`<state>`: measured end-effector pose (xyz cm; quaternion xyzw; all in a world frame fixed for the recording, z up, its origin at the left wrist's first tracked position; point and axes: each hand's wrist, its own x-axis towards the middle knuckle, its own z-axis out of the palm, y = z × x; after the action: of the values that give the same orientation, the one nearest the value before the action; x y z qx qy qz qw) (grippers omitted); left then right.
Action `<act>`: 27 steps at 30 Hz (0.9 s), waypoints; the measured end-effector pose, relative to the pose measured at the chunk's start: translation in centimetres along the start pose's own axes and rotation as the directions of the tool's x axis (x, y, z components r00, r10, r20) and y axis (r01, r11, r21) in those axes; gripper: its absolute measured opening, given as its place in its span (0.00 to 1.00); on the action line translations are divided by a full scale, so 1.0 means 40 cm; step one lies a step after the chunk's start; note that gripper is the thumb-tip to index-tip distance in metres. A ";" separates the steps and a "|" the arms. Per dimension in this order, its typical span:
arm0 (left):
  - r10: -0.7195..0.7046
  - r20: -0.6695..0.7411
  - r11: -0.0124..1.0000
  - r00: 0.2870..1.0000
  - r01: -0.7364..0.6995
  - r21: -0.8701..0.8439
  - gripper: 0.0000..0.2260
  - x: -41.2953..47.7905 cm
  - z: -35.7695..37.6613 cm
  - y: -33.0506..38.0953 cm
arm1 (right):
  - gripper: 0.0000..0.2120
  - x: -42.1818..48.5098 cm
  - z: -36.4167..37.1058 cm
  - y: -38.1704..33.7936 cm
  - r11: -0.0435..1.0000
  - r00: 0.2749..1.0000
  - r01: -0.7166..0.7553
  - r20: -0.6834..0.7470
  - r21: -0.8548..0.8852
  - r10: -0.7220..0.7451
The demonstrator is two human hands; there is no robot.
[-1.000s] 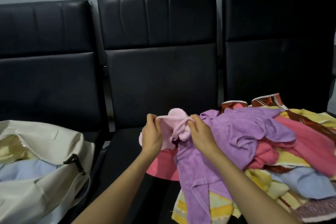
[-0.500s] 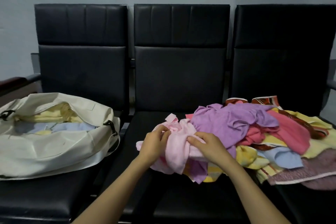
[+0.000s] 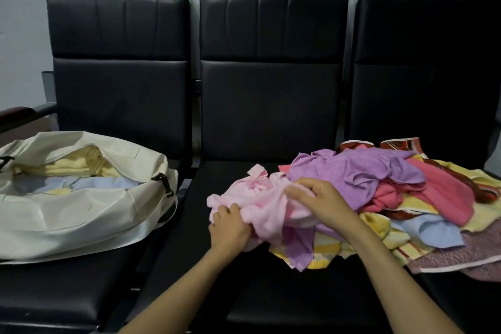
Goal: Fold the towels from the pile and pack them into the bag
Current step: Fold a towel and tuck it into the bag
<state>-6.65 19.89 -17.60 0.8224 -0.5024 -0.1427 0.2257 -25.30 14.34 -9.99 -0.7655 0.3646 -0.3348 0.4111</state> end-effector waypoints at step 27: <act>0.110 0.445 0.987 0.889 -0.047 -0.151 0.25 -0.039 -0.117 -0.060 | 0.11 -0.040 0.141 0.064 0.825 0.804 0.023 0.501 -0.564 0.320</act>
<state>-3.38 23.30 -14.82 0.7284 -0.5630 -0.3544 0.1640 -22.25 16.85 -15.03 -0.8819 0.3640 0.0649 0.2925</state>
